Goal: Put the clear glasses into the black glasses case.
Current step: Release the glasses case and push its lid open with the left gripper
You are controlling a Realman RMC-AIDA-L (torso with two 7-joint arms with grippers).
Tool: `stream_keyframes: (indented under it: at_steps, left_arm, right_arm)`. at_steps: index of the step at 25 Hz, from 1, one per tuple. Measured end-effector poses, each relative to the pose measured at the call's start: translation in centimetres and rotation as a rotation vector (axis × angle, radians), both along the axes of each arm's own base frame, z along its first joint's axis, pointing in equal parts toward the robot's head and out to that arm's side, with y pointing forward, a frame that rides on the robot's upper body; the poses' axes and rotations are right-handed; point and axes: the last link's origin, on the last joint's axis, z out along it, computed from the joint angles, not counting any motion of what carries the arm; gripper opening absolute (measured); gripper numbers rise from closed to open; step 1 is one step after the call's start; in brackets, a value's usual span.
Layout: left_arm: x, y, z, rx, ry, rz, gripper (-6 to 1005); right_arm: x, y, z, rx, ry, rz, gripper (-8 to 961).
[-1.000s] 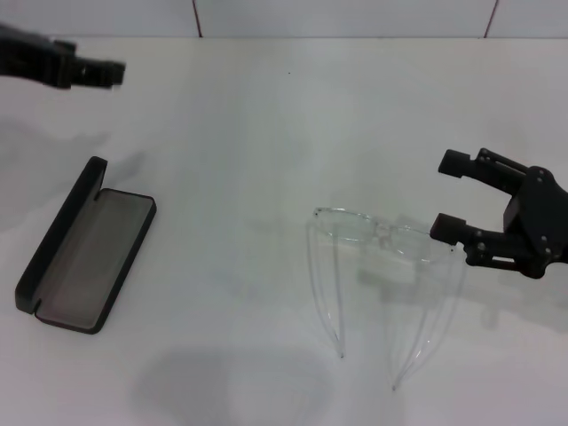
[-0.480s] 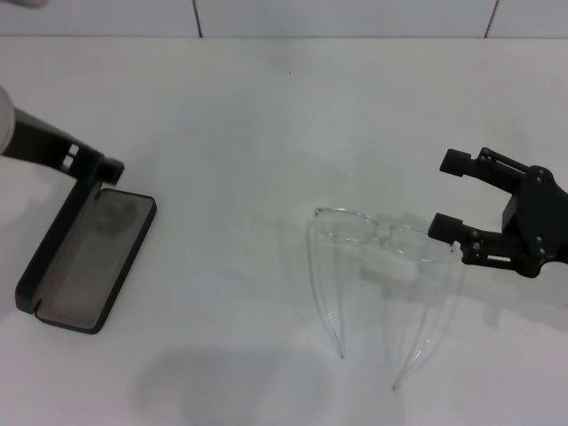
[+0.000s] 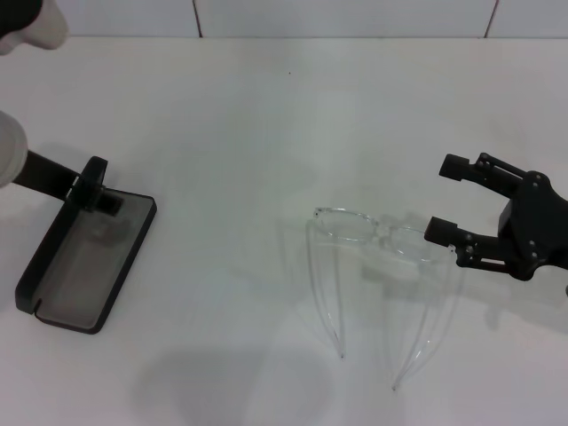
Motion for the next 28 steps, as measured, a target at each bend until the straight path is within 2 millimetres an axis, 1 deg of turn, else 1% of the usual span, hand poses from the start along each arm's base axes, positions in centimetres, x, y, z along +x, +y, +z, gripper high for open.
stream_keyframes:
  at_steps: [7, 23, 28]
  left_arm:
    - [-0.9, 0.5, 0.6, 0.020, 0.001, 0.014, 702]
    - [-3.6, 1.1, 0.3, 0.006, 0.023, 0.076, 699]
    - [-4.2, 1.2, 0.4, 0.000, 0.030, 0.092, 698]
  right_arm:
    - [0.2, -0.1, 0.1, 0.011, 0.003, -0.007, 876]
    - [0.0, 0.5, 0.3, 0.037, 0.002, -0.006, 874]
    - [0.0, 0.5, 0.3, 0.038, 0.001, -0.009, 874]
